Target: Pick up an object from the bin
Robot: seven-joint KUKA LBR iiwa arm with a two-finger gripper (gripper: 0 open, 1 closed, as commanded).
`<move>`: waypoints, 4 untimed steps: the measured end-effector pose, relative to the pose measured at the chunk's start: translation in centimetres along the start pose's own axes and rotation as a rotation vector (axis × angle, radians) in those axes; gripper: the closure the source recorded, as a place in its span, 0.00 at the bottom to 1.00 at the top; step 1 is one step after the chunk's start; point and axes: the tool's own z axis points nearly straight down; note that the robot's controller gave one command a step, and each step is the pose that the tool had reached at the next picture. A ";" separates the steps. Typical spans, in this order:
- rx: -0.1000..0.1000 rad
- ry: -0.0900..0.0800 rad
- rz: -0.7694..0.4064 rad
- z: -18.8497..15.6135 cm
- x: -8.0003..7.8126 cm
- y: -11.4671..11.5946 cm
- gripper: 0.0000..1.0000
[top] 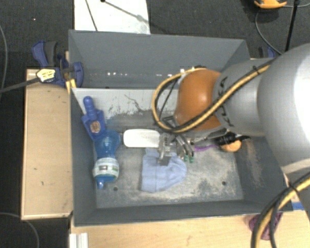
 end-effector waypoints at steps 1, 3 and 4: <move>0.000 0.000 0.000 0.0 0.0 0.0 1.00; -0.001 -0.001 -0.002 -9.0 -0.9 -0.2 1.00; -0.002 0.000 -0.036 -10.2 -0.3 -4.4 1.00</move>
Offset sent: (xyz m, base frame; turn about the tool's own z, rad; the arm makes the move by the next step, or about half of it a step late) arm -0.0042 0.0066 0.1472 -0.0380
